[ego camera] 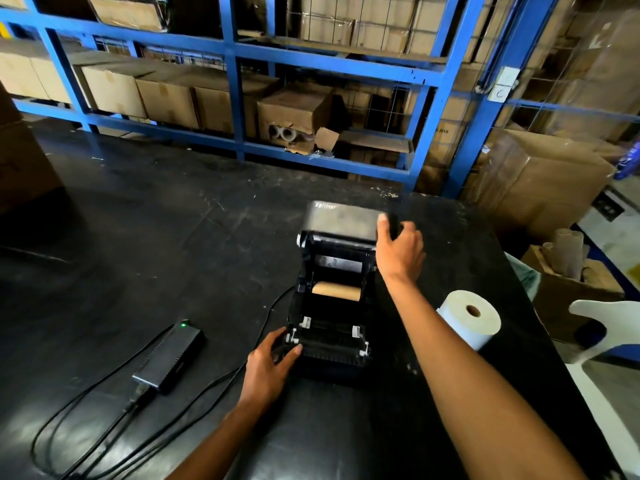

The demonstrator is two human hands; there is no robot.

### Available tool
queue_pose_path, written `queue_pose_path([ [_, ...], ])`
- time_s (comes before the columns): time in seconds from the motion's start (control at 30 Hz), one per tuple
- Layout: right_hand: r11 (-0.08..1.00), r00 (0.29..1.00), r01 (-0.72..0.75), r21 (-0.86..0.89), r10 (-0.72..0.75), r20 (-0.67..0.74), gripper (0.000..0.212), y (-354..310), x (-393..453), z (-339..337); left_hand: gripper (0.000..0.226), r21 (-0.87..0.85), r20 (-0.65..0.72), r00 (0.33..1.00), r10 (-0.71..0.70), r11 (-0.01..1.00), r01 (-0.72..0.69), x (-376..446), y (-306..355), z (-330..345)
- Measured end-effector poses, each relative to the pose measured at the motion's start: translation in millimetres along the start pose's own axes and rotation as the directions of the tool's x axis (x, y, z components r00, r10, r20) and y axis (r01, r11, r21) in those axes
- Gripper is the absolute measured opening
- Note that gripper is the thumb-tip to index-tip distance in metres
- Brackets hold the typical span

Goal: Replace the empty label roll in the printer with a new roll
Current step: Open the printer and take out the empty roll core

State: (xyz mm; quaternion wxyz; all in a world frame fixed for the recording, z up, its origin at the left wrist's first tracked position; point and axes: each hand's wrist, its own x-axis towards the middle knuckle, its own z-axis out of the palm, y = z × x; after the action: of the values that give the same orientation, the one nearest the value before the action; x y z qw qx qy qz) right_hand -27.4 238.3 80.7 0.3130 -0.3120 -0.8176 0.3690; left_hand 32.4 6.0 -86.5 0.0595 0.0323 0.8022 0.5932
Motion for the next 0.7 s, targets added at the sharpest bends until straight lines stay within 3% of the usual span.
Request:
queue_pose_path([
  [0.13, 0.995, 0.997, 0.083, 0.063, -0.083, -0.002, 0.043, 0, 18, 15, 0.045, -0.018, 0.015, 1.000, 0.005, 1.000, -0.004, 4, -4, -1],
  [0.3, 0.975, 0.983, 0.067, 0.211, -0.101, 0.152, 0.048, 10, 31, 24, 0.044, -0.035, 0.031, 0.999, 0.018, 0.999, -0.017, 7, -2, -2],
  [0.43, 0.917, 0.998, 0.010, 0.399, -0.035, 0.056, 0.049, 30, 7, 27, 0.045, -0.032, 0.042, 0.999, 0.018, 0.999, -0.016, 7, -5, -2],
  [0.53, 0.950, 0.997, 0.071, 0.305, -0.059, -0.049, 0.040, 61, -32, 33, 0.045, -0.020, 0.045, 0.999, 0.024, 1.000, -0.023, 7, -4, -3],
  [0.7, 0.978, 0.931, 0.184, -0.097, -0.142, 0.338, 0.054, 100, -52, 42, 0.042, 0.030, 0.045, 0.999, 0.028, 0.999, -0.030, 5, 0, -6],
])
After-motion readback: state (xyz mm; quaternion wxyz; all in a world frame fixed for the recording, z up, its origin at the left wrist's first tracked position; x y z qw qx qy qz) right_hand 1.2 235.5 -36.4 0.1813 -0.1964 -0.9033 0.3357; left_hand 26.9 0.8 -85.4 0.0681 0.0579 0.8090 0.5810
